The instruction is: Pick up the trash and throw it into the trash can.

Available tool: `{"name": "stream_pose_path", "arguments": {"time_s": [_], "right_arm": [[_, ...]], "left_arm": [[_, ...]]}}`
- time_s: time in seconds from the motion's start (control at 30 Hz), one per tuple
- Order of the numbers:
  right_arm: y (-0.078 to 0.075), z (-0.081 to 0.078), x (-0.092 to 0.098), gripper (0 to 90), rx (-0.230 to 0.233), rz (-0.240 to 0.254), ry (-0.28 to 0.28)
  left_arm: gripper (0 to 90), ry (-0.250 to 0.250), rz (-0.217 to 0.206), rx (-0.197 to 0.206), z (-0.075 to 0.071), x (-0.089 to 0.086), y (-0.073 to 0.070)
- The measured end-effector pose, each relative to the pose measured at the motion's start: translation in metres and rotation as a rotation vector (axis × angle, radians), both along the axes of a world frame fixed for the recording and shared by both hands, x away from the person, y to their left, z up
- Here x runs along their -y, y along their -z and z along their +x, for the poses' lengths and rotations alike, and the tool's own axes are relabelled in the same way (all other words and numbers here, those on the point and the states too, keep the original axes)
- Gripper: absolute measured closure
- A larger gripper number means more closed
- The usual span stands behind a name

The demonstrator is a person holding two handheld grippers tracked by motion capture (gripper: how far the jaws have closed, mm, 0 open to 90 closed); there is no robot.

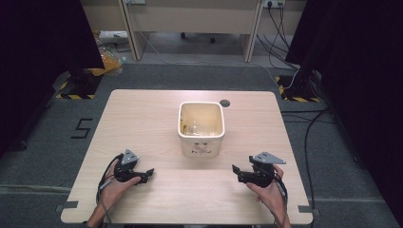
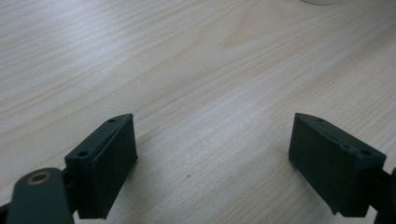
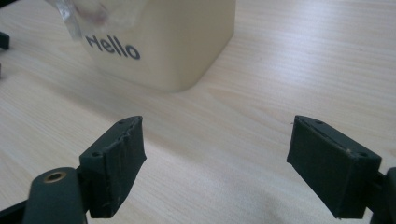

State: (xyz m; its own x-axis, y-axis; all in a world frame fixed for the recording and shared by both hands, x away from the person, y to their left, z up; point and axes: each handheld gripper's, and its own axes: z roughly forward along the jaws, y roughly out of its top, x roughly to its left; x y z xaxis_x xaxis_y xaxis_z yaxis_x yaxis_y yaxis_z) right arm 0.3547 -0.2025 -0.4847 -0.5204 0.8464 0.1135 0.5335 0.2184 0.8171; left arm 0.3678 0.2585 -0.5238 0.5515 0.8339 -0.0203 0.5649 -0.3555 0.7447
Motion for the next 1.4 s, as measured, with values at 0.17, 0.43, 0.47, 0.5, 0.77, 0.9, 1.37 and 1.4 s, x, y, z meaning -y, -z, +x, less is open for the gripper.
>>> {"name": "stream_pose_path", "arguments": {"time_s": [0.17,0.43,0.47,0.5,0.77,0.9,1.37,1.4], "right_arm": [[0.010,-0.001,-0.002,16.3,-0.022,-0.047,-0.004],[0.019,-0.004,-0.003,16.3,-0.043,-0.110,-0.005],[0.020,-0.004,-0.003,16.3,-0.045,-0.115,-0.004],[0.021,-0.004,-0.003,16.2,-0.046,-0.116,-0.005],[0.029,-0.007,-0.005,16.2,-0.065,-0.155,-0.010],[0.032,-0.007,-0.005,15.4,-0.069,-0.185,-0.014],[0.033,-0.007,-0.006,13.9,-0.072,-0.188,-0.016],[0.033,-0.007,-0.006,13.9,-0.072,-0.188,-0.016]], "left_arm": [[14.2,0.000,0.000,0.000,0.000,0.000,0.000],[14.2,0.000,0.000,0.000,0.000,0.000,0.000],[14.2,0.000,0.000,0.000,0.000,0.000,0.000],[14.2,0.000,0.000,0.000,0.000,0.000,0.000],[14.2,0.000,0.000,0.000,0.000,0.000,0.000],[14.2,0.000,0.000,0.000,0.000,0.000,0.000],[14.2,0.000,0.000,0.000,0.000,0.000,0.000],[14.2,0.000,0.000,0.000,0.000,0.000,0.000]]}}
